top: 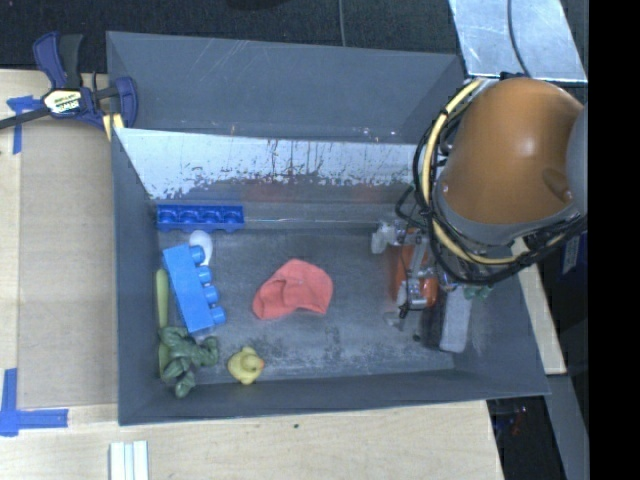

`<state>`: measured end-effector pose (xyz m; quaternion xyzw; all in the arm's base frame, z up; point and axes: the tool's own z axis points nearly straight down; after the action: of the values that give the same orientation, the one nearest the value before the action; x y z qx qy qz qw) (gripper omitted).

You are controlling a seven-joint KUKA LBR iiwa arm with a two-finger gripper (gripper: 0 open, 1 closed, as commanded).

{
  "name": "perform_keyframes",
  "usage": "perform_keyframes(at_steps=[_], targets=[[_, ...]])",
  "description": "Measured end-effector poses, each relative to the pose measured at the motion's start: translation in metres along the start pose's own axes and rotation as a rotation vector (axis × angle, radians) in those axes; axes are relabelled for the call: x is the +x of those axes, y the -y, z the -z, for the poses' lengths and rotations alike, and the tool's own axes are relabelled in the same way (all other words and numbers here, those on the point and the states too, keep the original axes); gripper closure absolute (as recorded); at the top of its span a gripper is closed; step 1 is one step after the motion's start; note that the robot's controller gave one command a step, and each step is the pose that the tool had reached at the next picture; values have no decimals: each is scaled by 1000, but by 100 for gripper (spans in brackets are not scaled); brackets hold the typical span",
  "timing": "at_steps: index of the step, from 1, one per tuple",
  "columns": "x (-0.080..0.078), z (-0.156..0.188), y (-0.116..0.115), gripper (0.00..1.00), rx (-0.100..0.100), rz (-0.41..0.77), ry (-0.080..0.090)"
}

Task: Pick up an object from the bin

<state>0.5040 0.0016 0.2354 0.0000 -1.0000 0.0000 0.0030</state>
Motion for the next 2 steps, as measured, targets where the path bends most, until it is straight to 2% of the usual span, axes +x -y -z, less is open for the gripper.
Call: perform_keyframes(at_steps=[1, 2], targets=[[-2, 5, 0, 0, 0, 0, 9], [-61, -44, -29, 0, 0, 8, 19]])
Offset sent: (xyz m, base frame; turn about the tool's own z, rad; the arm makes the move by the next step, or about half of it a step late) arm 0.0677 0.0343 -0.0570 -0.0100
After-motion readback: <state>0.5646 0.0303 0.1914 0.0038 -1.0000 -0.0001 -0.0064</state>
